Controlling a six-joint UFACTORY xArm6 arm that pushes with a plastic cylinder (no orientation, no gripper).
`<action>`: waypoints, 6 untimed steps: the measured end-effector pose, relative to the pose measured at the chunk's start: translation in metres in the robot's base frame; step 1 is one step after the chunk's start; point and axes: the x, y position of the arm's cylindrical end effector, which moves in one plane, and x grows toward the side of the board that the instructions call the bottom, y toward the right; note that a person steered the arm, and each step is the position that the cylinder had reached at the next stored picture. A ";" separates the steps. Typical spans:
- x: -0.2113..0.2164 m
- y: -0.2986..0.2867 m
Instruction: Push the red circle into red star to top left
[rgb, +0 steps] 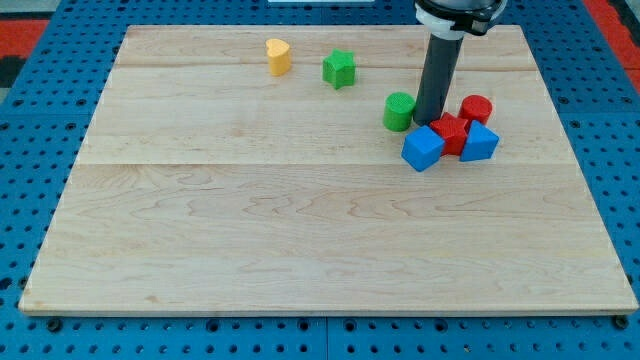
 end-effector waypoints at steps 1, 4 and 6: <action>-0.038 0.004; -0.012 0.122; -0.012 0.032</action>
